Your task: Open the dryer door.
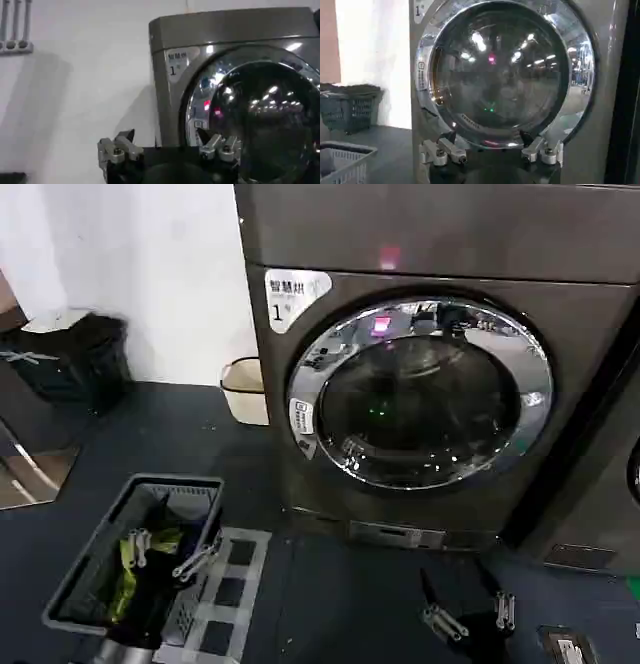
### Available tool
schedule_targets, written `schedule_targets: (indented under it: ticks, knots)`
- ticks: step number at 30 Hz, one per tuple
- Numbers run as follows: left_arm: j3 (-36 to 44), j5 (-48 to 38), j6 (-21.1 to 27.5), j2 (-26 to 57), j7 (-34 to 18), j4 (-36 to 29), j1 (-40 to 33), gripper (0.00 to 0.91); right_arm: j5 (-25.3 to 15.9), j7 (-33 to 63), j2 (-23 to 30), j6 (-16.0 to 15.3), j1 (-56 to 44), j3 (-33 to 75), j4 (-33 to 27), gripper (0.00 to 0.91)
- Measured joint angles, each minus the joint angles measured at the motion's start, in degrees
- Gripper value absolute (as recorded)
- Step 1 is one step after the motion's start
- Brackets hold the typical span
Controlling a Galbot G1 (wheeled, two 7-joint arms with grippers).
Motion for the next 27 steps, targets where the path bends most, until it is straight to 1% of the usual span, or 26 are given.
schedule_targets:
  ticks: [3,7,9,11,14,19,24,27]
  knots:
    - [0.09,-0.51,0.30,-0.16,-0.26,-0.03,-0.09,0.907,2.32,-2.66,-1.57,-1.77,2.24,1.47,-0.22,0.907]
    - [0.23,-0.99,0.03,0.22,-0.11,0.43,0.02,0.907,6.54,-5.09,-4.92,-5.30,6.78,3.78,-0.75,0.907]
    - [0.37,-1.70,-0.08,0.35,-0.07,0.87,0.15,0.907,9.78,-5.76,-7.70,-6.74,9.87,4.86,-1.86,0.907]
    - [0.38,-1.71,-0.43,0.37,-0.02,1.31,0.27,0.907,11.91,-6.13,-10.88,-7.56,12.86,5.12,-3.07,0.907]
    - [0.10,-1.56,-1.13,0.59,0.04,2.07,0.53,0.907,14.00,-7.07,-15.55,-8.11,17.03,4.49,-5.21,0.907]
    - [-0.82,-2.55,-1.83,0.90,0.20,2.19,1.50,0.907,14.45,-7.61,-22.02,-7.80,23.37,1.19,-9.56,0.907]
    - [-1.37,-3.20,-2.44,1.05,0.21,2.24,1.95,0.907,15.36,-8.25,-27.46,-7.25,30.61,-3.92,-14.48,0.907]
    - [-1.49,-3.26,-2.67,1.16,0.30,2.51,1.99,0.907,17.04,-9.02,-29.11,-7.53,35.13,-7.65,-17.35,0.907]
